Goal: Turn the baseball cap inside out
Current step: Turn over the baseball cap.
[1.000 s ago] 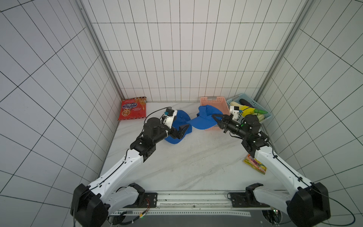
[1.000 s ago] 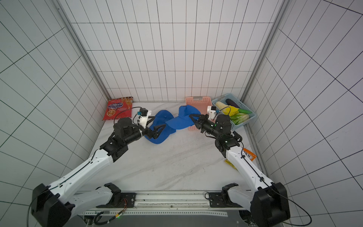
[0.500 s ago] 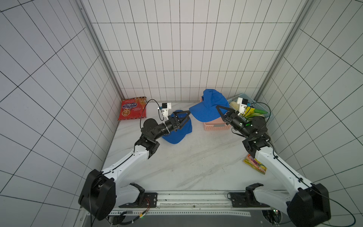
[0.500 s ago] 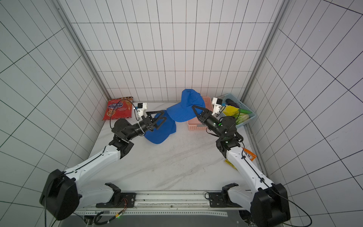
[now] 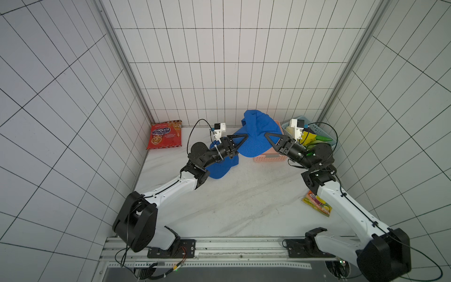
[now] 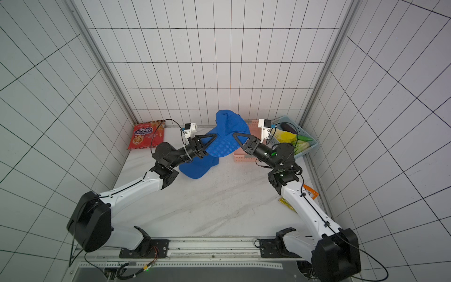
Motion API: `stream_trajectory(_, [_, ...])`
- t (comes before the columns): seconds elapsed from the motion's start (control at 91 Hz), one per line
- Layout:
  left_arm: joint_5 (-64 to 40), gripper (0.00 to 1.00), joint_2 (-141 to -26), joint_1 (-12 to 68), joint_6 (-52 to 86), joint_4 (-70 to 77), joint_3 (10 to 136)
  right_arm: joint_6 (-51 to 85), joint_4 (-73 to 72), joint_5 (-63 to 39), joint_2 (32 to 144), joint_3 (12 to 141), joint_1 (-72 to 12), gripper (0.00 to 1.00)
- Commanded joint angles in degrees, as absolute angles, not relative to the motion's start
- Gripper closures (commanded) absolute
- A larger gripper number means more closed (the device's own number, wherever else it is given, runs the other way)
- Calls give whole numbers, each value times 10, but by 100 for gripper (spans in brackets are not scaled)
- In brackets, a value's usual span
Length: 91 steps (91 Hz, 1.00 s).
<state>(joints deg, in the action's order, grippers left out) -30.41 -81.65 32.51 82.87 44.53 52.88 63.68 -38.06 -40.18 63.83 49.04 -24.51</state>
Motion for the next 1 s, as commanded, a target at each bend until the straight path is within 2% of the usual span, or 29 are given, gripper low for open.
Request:
stream_trajectory(0.0, [-207, 99, -772, 307, 769, 404, 504, 582, -309, -415, 592, 483, -250, 81])
stream_trajectory(0.077, [-205, 100, -735, 286, 698, 323, 504, 540, -187, -373, 557, 470, -246, 53])
stream_trajectory(0.121, [-209, 100, -713, 273, 648, 275, 506, 522, -91, -320, 534, 470, -239, 42])
stream_trajectory(0.165, [-212, 100, -692, 262, 608, 216, 506, 510, -33, -274, 514, 462, -233, 35])
stream_trajectory(0.242, [-254, 100, -662, 228, 536, 155, 508, 524, -23, -285, 490, 439, -191, 29])
stream_trajectory(0.352, [-378, 100, -649, 181, 437, 44, 537, 547, -57, -355, 493, 428, -141, 26])
stream_trajectory(0.473, [-492, 100, -644, 173, 302, -66, 574, 519, -70, -461, 535, 463, -113, 22])
stream_trajectory(0.616, [-570, 100, -652, 173, 282, -88, 588, 430, -22, -585, 589, 544, -115, 22])
stream_trajectory(0.748, [-630, 100, -668, 177, 307, -57, 592, 322, 81, -597, 619, 602, -129, 27])
stream_trajectory(0.868, [-642, 100, -673, 191, 306, -55, 597, 304, 85, -611, 650, 634, -149, 33])
stream_trajectory(0.989, [-648, 100, -675, 202, 308, -54, 597, 286, 90, -594, 676, 655, -181, 34])
